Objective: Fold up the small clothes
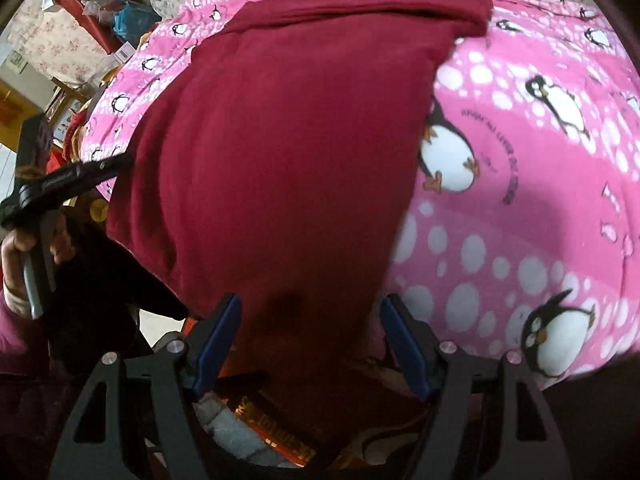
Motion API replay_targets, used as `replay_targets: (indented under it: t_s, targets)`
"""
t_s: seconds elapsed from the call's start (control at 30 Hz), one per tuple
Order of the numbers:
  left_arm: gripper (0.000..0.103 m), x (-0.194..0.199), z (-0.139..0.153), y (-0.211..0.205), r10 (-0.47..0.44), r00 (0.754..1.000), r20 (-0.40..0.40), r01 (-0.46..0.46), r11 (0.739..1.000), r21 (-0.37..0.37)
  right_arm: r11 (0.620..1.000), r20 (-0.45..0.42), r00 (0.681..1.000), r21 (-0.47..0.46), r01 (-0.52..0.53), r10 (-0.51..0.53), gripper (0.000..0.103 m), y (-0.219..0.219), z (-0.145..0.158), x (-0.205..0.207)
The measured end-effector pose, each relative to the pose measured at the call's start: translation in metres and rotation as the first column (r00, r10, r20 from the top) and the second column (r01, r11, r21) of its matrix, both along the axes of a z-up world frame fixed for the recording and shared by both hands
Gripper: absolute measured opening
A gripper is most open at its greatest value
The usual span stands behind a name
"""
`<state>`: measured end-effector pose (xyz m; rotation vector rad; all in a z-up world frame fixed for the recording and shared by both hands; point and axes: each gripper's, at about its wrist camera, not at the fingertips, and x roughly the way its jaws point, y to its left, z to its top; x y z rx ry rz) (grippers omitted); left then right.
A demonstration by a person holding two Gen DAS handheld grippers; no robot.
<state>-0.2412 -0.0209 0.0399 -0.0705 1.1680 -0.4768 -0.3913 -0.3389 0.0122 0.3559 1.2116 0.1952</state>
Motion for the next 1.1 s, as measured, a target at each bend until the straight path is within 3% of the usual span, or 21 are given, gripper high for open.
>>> replay_targets:
  t_s: [0.17,0.37,0.5,0.53,0.57,0.6,0.67,0.7,0.83,0.97,1.03,1.1]
  targets:
    - [0.023,-0.013,-0.01,0.009,0.01,0.999,-0.04,-0.01,1.0,-0.003,1.0,-0.001,1.0,0.023,-0.005,0.005,0.076,-0.003,0.002,-0.003]
    - [0.023,-0.021,-0.022,0.011,-0.025,0.992,-0.125,0.012,0.995,-0.102,0.999,-0.019,1.0,0.051,-0.009,0.01,0.076,-0.001,-0.004,0.001]
    - [0.023,-0.022,-0.029,-0.005,-0.07,0.988,-0.135,0.055,0.992,-0.111,0.999,-0.015,1.0,0.052,-0.013,0.014,0.077,0.005,-0.006,0.006]
    - [0.012,-0.021,-0.03,-0.007,-0.07,0.989,-0.132,0.056,0.993,-0.103,0.999,-0.009,1.0,0.044,-0.023,0.023,0.076,0.007,-0.005,0.005]
    - [0.0,-0.02,-0.03,-0.007,-0.06,0.99,-0.126,0.048,0.995,-0.093,0.999,-0.001,0.999,0.032,-0.037,0.037,0.063,0.01,-0.004,0.005]
    - [0.0,-0.018,-0.027,-0.004,-0.047,0.991,-0.123,0.036,0.996,-0.087,0.999,0.003,0.999,0.016,-0.047,0.047,0.042,0.011,-0.004,0.005]
    - [0.0,-0.017,-0.016,0.007,-0.017,0.994,-0.105,0.007,0.996,-0.089,0.997,0.01,0.998,-0.05,-0.055,0.056,0.016,0.013,-0.001,0.004]
    - [0.0,-0.019,-0.005,0.013,0.0,0.997,-0.08,-0.006,0.997,-0.074,0.997,0.019,0.998,-0.045,-0.06,0.061,0.011,0.012,0.003,0.003]
    - [0.0,-0.04,0.042,0.024,-0.005,0.995,0.1,0.006,1.0,-0.012,0.996,0.07,0.994,-0.009,-0.087,0.087,0.008,0.007,0.022,-0.007]
    - [0.0,-0.049,0.029,0.017,-0.051,0.998,0.04,0.05,0.998,0.043,0.995,0.011,0.997,-0.066,-0.073,0.074,0.007,-0.003,0.018,-0.007]
    - [0.0,-0.048,0.022,0.022,-0.029,0.999,0.04,0.026,0.998,0.062,0.992,-0.022,0.996,-0.096,-0.084,0.082,0.006,-0.003,0.014,-0.007]
    - [0.016,-0.043,0.018,0.033,0.02,0.999,0.03,-0.022,0.997,0.073,0.988,-0.031,0.995,-0.121,-0.1,0.097,0.006,-0.002,0.015,-0.007]
